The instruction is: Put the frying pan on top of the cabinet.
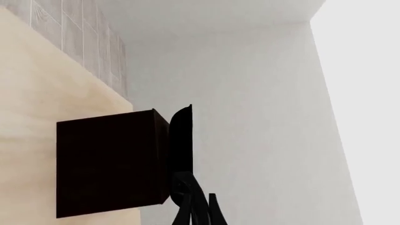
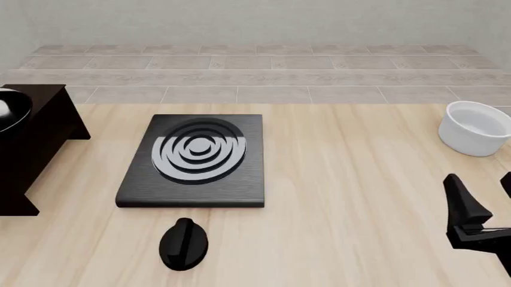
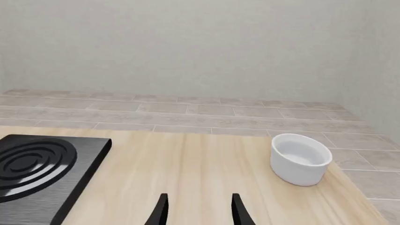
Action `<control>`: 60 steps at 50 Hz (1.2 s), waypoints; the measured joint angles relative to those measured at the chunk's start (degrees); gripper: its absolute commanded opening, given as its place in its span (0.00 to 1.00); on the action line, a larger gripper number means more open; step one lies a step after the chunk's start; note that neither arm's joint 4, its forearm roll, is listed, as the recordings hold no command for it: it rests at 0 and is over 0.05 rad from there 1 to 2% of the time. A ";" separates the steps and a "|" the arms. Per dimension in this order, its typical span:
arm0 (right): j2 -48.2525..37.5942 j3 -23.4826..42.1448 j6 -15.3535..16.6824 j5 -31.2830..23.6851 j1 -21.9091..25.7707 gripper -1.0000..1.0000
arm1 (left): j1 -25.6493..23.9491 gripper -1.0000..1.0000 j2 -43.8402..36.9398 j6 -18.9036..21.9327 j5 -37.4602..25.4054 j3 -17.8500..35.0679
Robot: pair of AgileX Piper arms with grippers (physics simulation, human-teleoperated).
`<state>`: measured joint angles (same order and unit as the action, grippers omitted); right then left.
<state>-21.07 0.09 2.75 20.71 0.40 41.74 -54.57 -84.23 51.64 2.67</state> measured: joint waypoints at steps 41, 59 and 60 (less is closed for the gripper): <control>-3.33 -0.06 0.42 3.27 0.15 1.00 | -0.10 0.00 -9.45 1.72 8.92 -0.09; -3.59 -0.06 0.44 3.51 0.18 1.00 | -0.47 1.00 -9.32 2.19 9.07 -0.14; -3.57 -0.06 0.44 3.49 0.18 1.00 | -0.49 1.00 -9.06 2.26 8.88 -0.12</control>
<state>-24.64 0.03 3.19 24.21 0.57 41.25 -63.64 -81.97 60.53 2.55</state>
